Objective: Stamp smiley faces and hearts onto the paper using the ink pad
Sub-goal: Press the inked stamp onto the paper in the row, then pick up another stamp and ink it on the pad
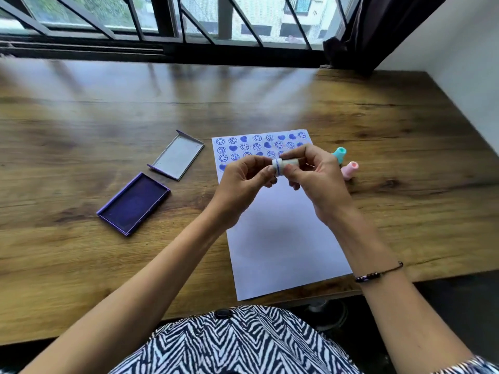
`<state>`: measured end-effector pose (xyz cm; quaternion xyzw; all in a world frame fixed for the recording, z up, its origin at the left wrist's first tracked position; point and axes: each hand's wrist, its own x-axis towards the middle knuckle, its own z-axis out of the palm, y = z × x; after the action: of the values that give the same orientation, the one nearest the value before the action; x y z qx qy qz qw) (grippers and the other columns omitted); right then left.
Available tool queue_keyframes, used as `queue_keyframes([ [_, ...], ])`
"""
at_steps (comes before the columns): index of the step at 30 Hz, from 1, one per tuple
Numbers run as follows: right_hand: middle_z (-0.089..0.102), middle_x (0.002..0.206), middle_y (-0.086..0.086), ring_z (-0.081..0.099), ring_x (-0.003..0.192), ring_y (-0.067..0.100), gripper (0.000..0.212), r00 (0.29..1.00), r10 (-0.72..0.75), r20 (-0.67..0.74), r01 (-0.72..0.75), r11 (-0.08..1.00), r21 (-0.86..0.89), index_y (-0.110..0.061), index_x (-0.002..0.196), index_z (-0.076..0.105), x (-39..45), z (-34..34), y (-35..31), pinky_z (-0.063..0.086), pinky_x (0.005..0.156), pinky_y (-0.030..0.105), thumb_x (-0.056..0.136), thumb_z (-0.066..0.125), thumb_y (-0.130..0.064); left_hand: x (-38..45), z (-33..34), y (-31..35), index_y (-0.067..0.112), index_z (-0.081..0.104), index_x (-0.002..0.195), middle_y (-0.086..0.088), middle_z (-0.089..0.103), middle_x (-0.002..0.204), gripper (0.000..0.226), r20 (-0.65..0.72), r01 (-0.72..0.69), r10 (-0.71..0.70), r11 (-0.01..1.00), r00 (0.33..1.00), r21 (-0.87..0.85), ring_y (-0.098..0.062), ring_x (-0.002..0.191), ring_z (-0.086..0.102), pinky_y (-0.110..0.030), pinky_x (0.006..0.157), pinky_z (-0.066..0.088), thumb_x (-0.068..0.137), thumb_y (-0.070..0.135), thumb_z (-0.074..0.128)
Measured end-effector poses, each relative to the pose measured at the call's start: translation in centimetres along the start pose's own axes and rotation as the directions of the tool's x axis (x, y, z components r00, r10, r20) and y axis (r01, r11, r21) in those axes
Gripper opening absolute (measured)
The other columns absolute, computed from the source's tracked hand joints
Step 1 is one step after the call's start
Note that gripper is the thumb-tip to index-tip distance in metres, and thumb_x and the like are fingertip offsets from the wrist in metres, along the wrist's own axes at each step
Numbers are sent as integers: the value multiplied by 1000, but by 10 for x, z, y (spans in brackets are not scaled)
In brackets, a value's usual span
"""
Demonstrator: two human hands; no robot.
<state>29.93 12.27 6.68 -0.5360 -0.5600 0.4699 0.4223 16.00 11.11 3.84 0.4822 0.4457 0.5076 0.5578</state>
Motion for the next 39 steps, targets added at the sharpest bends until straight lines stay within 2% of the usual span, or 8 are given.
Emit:
queue_keyframes([
  [8, 60, 50, -12, 53, 45, -2, 19, 996, -23, -85, 27, 998, 50, -20, 70, 59, -10, -9, 6, 41, 44, 10, 79, 66, -5, 3, 20, -4, 9, 61, 96, -5, 63, 76, 12, 11, -37, 36, 987, 999, 156, -12, 68, 58, -24, 69, 50, 87, 12, 54],
  [13, 57, 61, -9, 53, 51, 2, 9, 974, -136, -181, 77, 951, -300, -21, 75, 64, 14, -50, -14, 45, 44, 17, 77, 65, -12, 27, 50, 4, 2, 61, 100, -4, 62, 77, 18, 8, 34, -35, 999, 999, 29, -13, 71, 58, -21, 72, 50, 90, 6, 47],
  [15, 62, 68, -4, 57, 59, 11, 6, 961, -201, -188, 88, 873, -480, -17, 80, 66, 38, -65, -22, 47, 41, 22, 76, 63, -15, 37, 58, 6, 3, 60, 99, -5, 61, 77, 18, -19, 48, -49, 999, 999, -12, -15, 71, 57, -23, 74, 50, 91, 6, 44],
  [17, 68, 85, 10, 59, 77, 22, 12, 958, -240, -158, 69, 725, -685, -10, 85, 68, 65, -79, -23, 46, 57, 28, 75, 61, -11, 47, 66, 7, 5, 59, 95, -4, 60, 76, 16, -19, 54, -54, 998, 998, -17, -15, 70, 56, -22, 72, 49, 91, 5, 44],
  [21, 68, 101, 20, 60, 95, 32, 19, 991, -132, -38, 28, 469, -883, -4, 92, 68, 105, -88, -4, 47, 72, 32, 79, 55, -4, 62, 74, 6, 5, 60, 92, -4, 59, 73, 16, -39, 70, -71, 998, 997, -4, -15, 69, 55, -22, 71, 48, 90, 6, 44],
  [27, 64, 105, 20, 60, 95, 35, 15, 999, -49, -10, 6, 299, -954, -5, 95, 65, 116, -87, 13, 48, 70, 34, 83, 57, -8, 69, 74, 3, 7, 60, 94, -4, 59, 73, 17, -64, 84, -82, 996, 995, 21, -16, 69, 55, -24, 72, 49, 90, 5, 43],
  [34, 62, 106, 20, 56, 100, 35, 29, 986, -132, -101, -32, 443, -896, -5, 97, 62, 96, -90, 3, 48, 80, 41, 81, 61, -29, 69, 71, -3, 3, 61, 96, -7, 61, 75, 17, -76, 95, -92, 995, 993, 37, -17, 70, 57, -26, 73, 50, 90, 6, 45],
  [39, 66, 104, 15, 53, 108, 32, 28, 997, 75, -26, -43, 233, -972, -11, 100, 63, 70, -79, -1, 44, 86, 38, 81, 63, -31, 61, 71, -5, 4, 61, 96, -10, 61, 77, 17, -71, 108, -106, 994, 992, 24, -18, 70, 57, -27, 74, 49, 89, 4, 45],
])
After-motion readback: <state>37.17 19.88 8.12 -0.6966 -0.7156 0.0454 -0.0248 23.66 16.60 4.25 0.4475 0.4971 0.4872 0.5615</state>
